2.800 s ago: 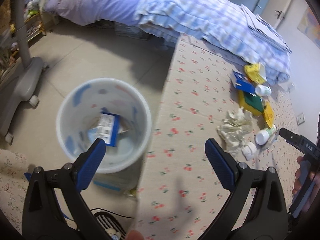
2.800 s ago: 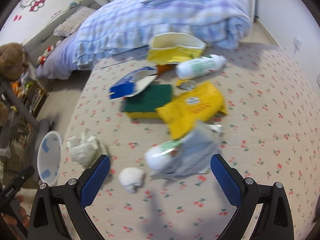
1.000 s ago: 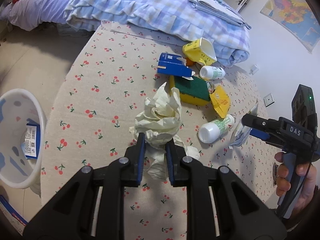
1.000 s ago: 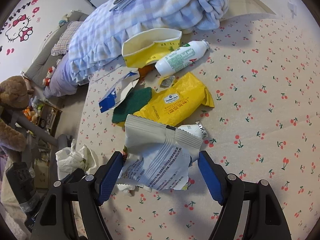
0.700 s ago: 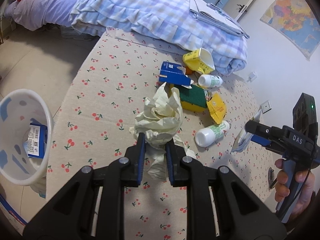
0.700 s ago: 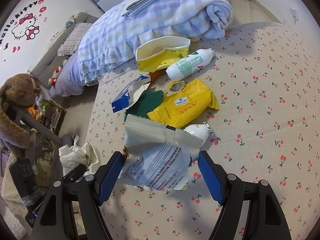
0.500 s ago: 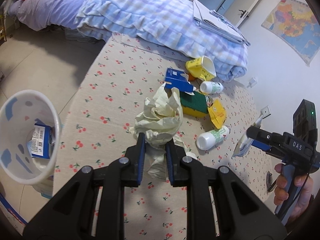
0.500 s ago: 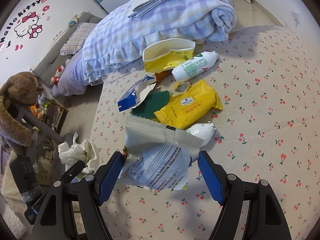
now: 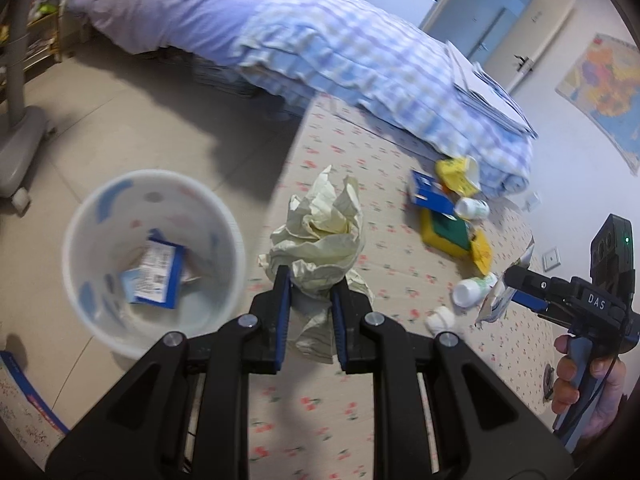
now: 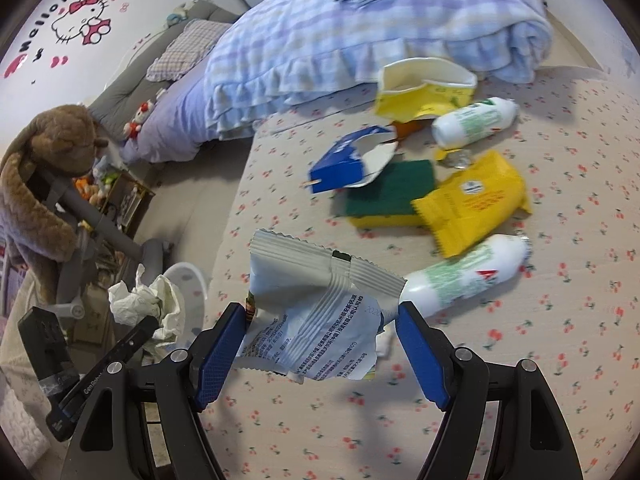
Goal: Collect trash
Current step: 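Carry the tissue with the left tool and wrapper with the right tool, drop into wastebasket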
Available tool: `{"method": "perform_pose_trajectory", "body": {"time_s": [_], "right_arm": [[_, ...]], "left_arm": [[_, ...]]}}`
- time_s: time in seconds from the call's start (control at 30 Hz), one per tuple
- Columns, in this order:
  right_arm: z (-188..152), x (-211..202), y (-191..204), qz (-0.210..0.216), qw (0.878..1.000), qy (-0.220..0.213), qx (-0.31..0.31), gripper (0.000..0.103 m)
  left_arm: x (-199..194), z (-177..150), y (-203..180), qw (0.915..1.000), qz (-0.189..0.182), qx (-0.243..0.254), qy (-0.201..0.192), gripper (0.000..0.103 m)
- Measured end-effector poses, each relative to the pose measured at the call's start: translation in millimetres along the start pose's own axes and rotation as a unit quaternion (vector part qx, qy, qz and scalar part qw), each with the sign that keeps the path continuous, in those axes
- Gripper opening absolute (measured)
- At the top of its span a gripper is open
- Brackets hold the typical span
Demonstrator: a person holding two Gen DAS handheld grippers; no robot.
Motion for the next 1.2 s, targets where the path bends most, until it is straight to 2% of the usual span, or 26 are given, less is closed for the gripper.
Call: {"method": "perform_pose_trajectory", "body": {"time_s": [0.5,0.57,0.63,0.7,0.8,0.93,1.2], "right_arm": [[-22,63,93,0.024,0.998,0.035,-0.052,0.078],[-25,70,103,0.025,0.997,0.037,-0.059,0.078],[-27,77,112,0.023,0.997,0.039,-0.065,0.078],[-30,84,118,0.022,0.997,0.042,-0.068,0.078],[-32,93,125,0.019,0.996,0.047,-0.071,0.078],[-34,104,135,0.017,0.996,0.050,-0.076,0.078],[-41,128,166,0.019,0.994,0.044,-0.101,0.079]], "left_arm": [[-28,6,97,0.9967,0.057,-0.055,-0.017,0.021],[-28,8,108,0.9952,0.074,-0.062,-0.012,0.031],[-28,8,117,0.9937,0.089,-0.068,-0.009,0.058],[-32,9,126,0.9909,0.114,-0.070,-0.010,0.072],[-39,9,136,0.9861,0.153,-0.063,-0.008,0.082],[-46,4,149,0.9796,0.193,-0.058,-0.001,0.085],[-55,0,165,0.9749,0.213,-0.064,0.003,0.087]]}}
Point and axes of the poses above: each gripper's, at about its wrist camera, not at the fingertips, and x roughly the way its jaws point, y to its left, z to its top, the point moved 6 cm from there along x, roughly the way its jaws point, and after that the axes turned 2 degrees about x, right-handed, at the moved point
